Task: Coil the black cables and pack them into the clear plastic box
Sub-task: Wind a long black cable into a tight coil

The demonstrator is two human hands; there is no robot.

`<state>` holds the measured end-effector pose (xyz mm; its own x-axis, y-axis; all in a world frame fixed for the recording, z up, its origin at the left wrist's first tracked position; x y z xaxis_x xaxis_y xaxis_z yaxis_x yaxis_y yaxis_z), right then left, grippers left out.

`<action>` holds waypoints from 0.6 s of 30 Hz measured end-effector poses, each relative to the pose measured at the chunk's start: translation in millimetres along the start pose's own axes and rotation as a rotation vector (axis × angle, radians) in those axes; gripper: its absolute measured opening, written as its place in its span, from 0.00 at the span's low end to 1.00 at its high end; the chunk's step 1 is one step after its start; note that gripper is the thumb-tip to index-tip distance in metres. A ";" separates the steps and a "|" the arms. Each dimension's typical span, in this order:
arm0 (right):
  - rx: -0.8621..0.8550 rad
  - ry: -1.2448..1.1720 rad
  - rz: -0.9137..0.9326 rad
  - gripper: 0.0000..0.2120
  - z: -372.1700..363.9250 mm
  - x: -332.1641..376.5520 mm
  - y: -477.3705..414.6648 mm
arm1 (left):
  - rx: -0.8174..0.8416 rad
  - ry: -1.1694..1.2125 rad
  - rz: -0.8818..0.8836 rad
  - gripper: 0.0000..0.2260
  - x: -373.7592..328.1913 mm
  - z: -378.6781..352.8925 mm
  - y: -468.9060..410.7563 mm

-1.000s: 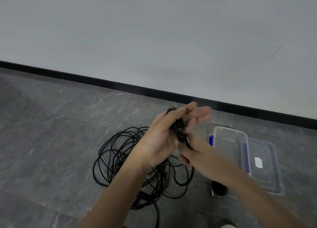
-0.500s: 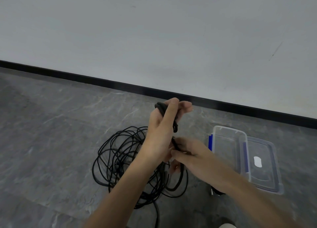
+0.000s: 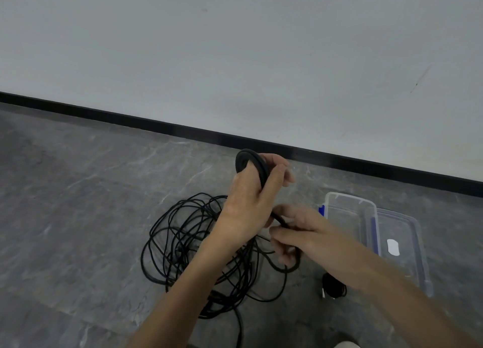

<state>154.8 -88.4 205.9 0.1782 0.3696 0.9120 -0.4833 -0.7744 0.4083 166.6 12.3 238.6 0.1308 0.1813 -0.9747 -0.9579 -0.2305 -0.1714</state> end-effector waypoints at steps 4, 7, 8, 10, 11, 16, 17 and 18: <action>0.033 0.071 0.028 0.11 0.9 1.5 1.8 | 0.072 -0.130 0.022 0.04 2.8 -2.4 0.4; -0.021 0.139 0.059 0.10 11.1 1.8 1.2 | 0.126 -0.253 0.078 0.04 10.2 -4.5 1.7; -0.047 0.175 0.076 0.10 14.9 3.0 1.6 | 0.148 -0.291 0.093 0.05 11.7 -5.7 2.1; -0.099 0.221 0.114 0.09 21.5 5.8 3.3 | 0.194 -0.380 0.107 0.06 14.7 -8.5 1.8; -0.118 0.234 0.129 0.10 23.8 7.5 4.9 | 0.216 -0.418 0.116 0.08 17.3 -10.1 1.9; -0.185 0.488 0.274 0.11 28.8 16.2 10.7 | 0.304 -0.540 0.198 0.19 28.5 -15.7 4.1; -0.204 0.539 0.310 0.11 29.4 18.6 12.2 | 0.324 -0.531 0.224 0.22 29.1 -16.4 5.7; -0.223 0.577 0.347 0.11 29.8 21.3 13.7 | 0.340 -0.505 0.247 0.24 28.5 -17.2 7.2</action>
<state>177.5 -106.4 232.2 -0.4709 0.3814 0.7955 -0.6046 -0.7962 0.0238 167.8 -0.6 207.2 -0.1599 0.6077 -0.7779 -0.9826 -0.0229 0.1841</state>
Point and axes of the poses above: each hand's wrist, its own y-axis away from the middle knuckle, its own z-axis out of the back of the hand, x = y × z, the point moved 8 cm from there along -y, towards the middle knuckle, and after that the axes turned 2 degrees about x, right-handed, at the moved point
